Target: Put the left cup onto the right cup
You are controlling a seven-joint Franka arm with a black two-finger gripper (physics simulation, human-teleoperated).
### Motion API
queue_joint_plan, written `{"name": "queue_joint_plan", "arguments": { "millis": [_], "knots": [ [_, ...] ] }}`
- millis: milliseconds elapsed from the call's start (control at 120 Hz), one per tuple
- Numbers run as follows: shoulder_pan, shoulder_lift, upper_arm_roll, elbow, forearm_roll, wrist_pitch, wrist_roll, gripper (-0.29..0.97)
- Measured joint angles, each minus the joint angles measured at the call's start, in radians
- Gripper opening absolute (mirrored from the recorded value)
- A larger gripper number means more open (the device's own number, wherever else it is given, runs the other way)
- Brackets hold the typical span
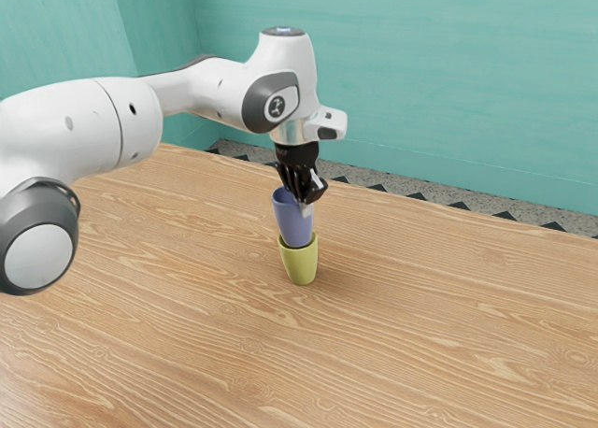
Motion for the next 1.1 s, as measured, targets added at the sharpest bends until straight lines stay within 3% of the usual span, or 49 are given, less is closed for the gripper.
{"name": "queue_joint_plan", "arguments": {
  "millis": [242, 467, 633, 850, 1100],
  "knots": [
    [0.0, 0.006, -0.001, -0.001, -0.001, 0.0, -0.001, -0.09],
    [-0.001, 0.005, -0.001, -0.004, -0.014, -0.001, -0.001, 0.32],
    [0.0, -0.021, -0.001, -0.004, -0.017, -0.005, 0.0, 0.5],
    [0.011, -0.196, 0.003, -0.049, -0.012, -0.044, 0.002, 0.6],
    [0.106, -0.374, 0.008, -0.066, -0.007, -0.163, 0.003, 0.64]
  ]
}}
